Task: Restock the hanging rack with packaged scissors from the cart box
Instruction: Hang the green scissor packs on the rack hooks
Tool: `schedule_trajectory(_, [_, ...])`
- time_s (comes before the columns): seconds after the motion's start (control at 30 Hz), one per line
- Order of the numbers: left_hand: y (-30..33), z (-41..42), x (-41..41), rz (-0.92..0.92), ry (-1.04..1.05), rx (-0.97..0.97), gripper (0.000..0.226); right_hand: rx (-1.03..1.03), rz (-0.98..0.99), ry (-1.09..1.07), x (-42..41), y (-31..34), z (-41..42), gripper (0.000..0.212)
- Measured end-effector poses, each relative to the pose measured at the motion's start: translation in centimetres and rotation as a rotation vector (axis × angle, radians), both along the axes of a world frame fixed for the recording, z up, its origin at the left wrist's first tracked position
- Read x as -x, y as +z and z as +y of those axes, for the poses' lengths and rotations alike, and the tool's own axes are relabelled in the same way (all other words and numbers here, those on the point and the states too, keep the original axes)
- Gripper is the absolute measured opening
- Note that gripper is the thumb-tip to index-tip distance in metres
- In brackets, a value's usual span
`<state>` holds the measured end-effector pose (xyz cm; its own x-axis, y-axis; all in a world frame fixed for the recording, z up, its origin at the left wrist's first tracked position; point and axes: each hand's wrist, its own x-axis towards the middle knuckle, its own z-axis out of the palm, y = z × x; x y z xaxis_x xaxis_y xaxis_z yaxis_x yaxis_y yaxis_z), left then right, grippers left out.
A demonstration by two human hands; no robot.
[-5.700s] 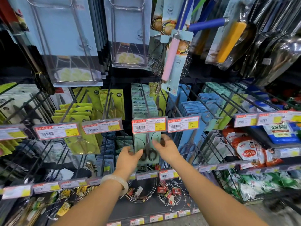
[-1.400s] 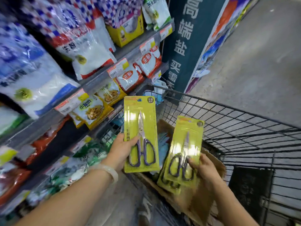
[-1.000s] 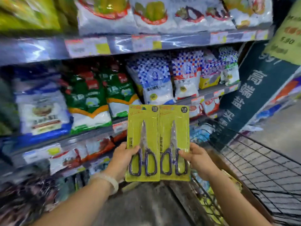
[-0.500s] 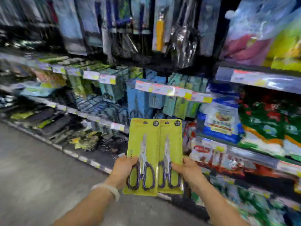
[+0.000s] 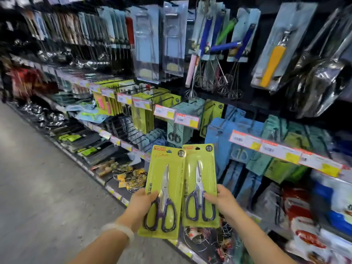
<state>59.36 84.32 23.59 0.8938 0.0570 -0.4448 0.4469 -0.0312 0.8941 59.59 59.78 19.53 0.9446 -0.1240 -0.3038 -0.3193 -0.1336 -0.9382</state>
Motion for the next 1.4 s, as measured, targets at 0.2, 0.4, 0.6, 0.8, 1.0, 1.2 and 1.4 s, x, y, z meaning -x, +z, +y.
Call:
schedule_trajectory(0.2, [-1.2, 2.8, -6.7, 0.020, -0.030, -0.008, 0.014, 0.005, 0.044, 0.032, -7.0, 0.9, 3.0, 0.038])
schedule_trajectory(0.4, [-1.3, 3.7, -11.8, 0.072, -0.120, 0.052, 0.026, 0.046, -0.049, -0.069, -12.8, 2.3, 4.4, 0.029])
schedule_trajectory(0.6, [-1.9, 4.5, -17.2, 0.028, -0.250, -0.003, 0.015, -0.034, -0.040, -0.244, -14.9, 1.6, 5.8, 0.026])
schedule_trajectory(0.8, [-2.6, 5.1, -21.3, 0.044, -0.415, -0.019, 0.014, -0.110, -0.017, -0.323, -15.4, 0.5, 7.2, 0.025])
schedule_trajectory(1.0, [-3.5, 5.2, -23.2, 0.042, -0.539, -0.013, 0.019, -0.113, 0.015, -0.348, -15.5, -0.4, 7.4, 0.033])
schedule_trajectory(1.2, [-3.3, 4.7, -24.2, 0.018, -0.588, -0.040, 0.023, -0.156, -0.008, -0.413, -16.3, -0.5, 7.5, 0.022])
schedule_trajectory(1.4, [-3.1, 4.3, -24.5, 0.014, -0.588, -0.057, 0.037, -0.031, 0.051, -0.465, -18.0, 0.9, 7.0, 0.035])
